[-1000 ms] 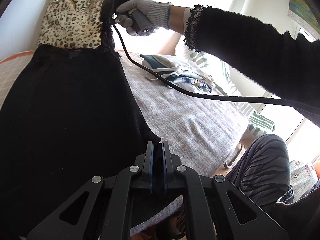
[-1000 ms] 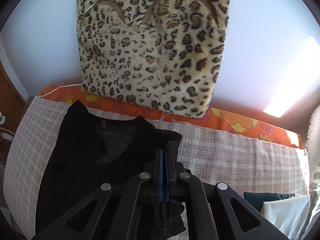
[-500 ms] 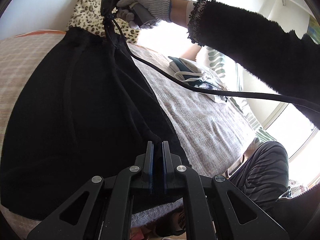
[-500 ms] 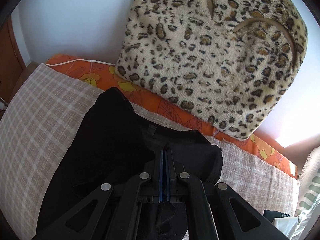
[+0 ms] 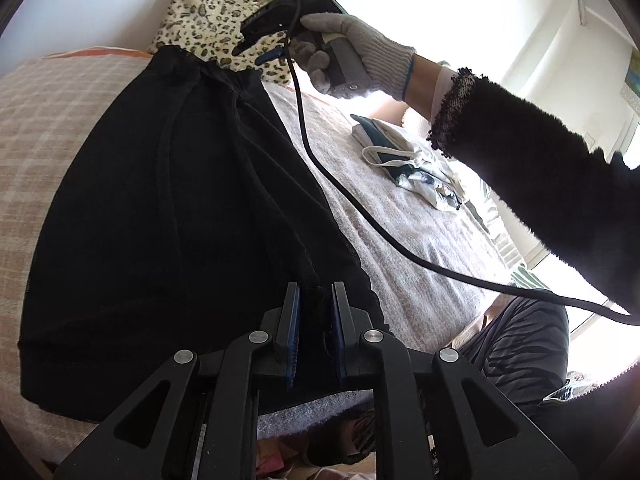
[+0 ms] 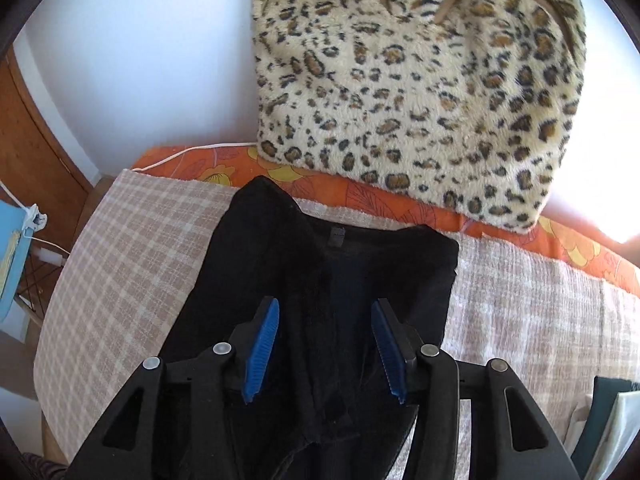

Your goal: Fold small clothes

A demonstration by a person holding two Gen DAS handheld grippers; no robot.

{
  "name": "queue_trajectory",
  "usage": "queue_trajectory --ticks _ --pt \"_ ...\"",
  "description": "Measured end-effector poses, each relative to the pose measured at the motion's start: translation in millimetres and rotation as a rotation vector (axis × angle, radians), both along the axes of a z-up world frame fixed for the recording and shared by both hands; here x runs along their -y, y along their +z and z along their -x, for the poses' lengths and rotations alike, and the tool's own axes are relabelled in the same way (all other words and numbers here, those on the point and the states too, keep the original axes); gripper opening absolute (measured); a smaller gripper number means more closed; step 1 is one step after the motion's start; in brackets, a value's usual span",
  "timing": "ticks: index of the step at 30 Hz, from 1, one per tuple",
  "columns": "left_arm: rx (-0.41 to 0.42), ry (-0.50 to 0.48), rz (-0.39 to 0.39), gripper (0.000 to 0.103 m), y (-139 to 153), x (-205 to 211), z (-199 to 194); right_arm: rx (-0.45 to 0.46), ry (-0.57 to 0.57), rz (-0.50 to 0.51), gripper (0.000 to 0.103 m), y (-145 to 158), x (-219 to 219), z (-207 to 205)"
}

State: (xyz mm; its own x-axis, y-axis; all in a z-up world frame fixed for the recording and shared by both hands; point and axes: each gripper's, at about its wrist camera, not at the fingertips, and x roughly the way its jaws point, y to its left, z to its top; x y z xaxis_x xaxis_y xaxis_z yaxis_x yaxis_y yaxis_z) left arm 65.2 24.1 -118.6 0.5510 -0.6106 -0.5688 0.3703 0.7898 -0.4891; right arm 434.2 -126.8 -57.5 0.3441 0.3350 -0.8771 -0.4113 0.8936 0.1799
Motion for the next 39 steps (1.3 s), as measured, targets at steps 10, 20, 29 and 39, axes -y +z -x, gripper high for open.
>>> queue_trajectory --ticks 10,20,29,39 --pt "-0.01 0.049 -0.006 0.013 3.7 -20.4 15.5 -0.118 0.013 0.01 0.03 -47.7 10.2 21.6" --pt "-0.004 0.067 -0.019 0.013 5.4 -21.1 23.8 -0.113 0.141 -0.22 0.013 -9.7 -26.5 36.4" --pt "0.005 0.055 -0.044 0.024 9.5 -22.9 30.7 0.0 0.127 -0.24 0.048 35.3 5.3 83.4" --pt "-0.011 0.102 -0.137 0.025 30.9 -79.3 24.6 0.053 0.063 -0.162 0.048 44.8 74.9 197.3"
